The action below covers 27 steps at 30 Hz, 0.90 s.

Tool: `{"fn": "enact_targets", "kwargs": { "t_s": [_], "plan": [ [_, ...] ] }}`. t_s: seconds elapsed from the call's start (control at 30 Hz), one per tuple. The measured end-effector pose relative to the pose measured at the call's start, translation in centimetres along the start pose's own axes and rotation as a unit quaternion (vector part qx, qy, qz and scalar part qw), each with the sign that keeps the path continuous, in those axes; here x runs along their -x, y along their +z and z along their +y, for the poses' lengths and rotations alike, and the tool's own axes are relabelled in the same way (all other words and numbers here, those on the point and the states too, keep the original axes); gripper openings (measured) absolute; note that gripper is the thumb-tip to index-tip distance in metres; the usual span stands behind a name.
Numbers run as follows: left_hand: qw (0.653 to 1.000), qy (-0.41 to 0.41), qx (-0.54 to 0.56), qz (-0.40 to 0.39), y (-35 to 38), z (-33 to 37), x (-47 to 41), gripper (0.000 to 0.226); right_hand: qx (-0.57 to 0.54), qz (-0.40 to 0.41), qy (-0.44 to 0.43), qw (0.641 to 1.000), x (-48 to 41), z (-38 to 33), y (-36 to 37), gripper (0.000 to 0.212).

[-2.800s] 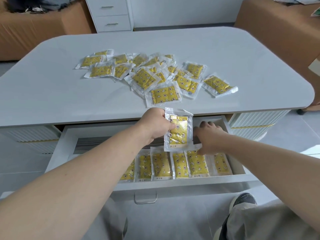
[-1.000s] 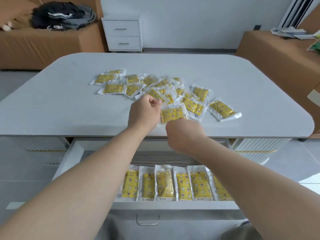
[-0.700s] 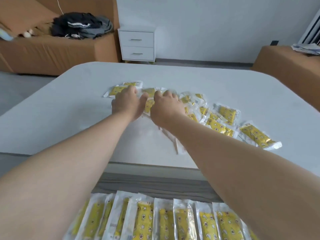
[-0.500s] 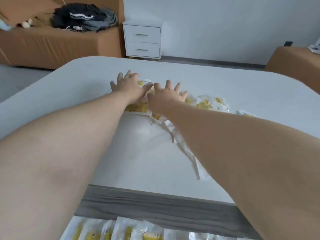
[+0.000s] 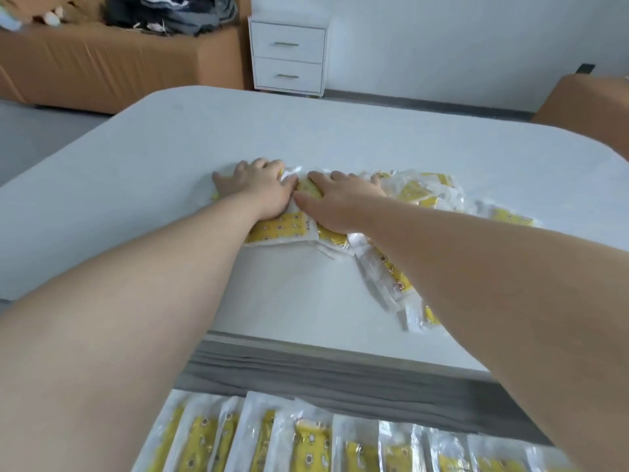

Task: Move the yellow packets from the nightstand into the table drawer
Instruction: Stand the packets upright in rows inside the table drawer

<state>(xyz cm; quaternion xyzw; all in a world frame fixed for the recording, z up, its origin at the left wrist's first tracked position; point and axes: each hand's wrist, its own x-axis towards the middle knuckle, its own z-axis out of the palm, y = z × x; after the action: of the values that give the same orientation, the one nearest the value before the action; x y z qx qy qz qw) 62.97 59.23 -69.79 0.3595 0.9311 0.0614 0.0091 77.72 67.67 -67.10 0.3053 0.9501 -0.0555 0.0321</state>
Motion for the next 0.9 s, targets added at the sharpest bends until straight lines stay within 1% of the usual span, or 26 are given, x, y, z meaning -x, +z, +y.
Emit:
{"fn": "enact_targets", "kwargs": {
  "t_s": [0.1,0.17,0.27,0.37,0.5,0.6,0.67,0.73,0.77,0.83,0.9],
  "plan": [
    [0.999,-0.041,-0.010,0.006,0.0,0.9,4.4,0.058,0.051,-0.015,-0.045,0.998,2.8,0.5,-0.6,0.075],
    [0.998,-0.065,-0.015,0.008,0.1,1.7,7.1,0.059,0.099,-0.009,-0.063,0.993,4.9,0.6,-0.7,0.075],
    [0.995,-0.099,-0.003,0.011,0.2,3.2,10.8,0.059,0.136,-0.001,-0.061,0.989,8.3,0.8,-0.6,0.068],
    [0.992,-0.122,0.008,0.001,0.1,5.0,13.7,0.060,0.139,-0.009,-0.052,0.989,11.2,1.7,-0.8,0.064],
    [0.990,-0.138,0.027,-0.016,-0.4,7.1,16.7,0.060,0.107,0.003,-0.021,0.994,15.3,3.7,-1.3,0.062],
    [0.986,-0.145,0.058,-0.056,-1.4,8.1,17.9,0.067,0.052,0.015,0.009,0.999,18.4,5.2,-1.5,0.061],
    [0.980,-0.146,0.104,-0.088,-2.6,8.2,18.0,0.071,0.030,0.020,0.024,0.999,20.2,5.9,-1.6,0.061],
    [0.974,-0.137,0.156,-0.086,-4.0,7.8,18.2,0.071,0.008,0.027,0.040,0.999,21.8,6.7,-1.7,0.060],
    [0.974,-0.133,0.165,-0.076,-4.6,7.5,18.5,0.069,-0.007,0.031,0.049,0.998,22.6,7.1,-1.8,0.060],
    [0.983,-0.113,0.134,-0.055,-5.6,6.9,20.1,0.060,-0.051,0.041,0.070,0.995,24.0,7.7,-1.6,0.059],
    [0.989,-0.070,0.112,-0.064,-6.2,6.5,22.5,0.047,-0.097,0.068,0.085,0.989,25.2,8.1,-1.0,0.058]
  ]
}}
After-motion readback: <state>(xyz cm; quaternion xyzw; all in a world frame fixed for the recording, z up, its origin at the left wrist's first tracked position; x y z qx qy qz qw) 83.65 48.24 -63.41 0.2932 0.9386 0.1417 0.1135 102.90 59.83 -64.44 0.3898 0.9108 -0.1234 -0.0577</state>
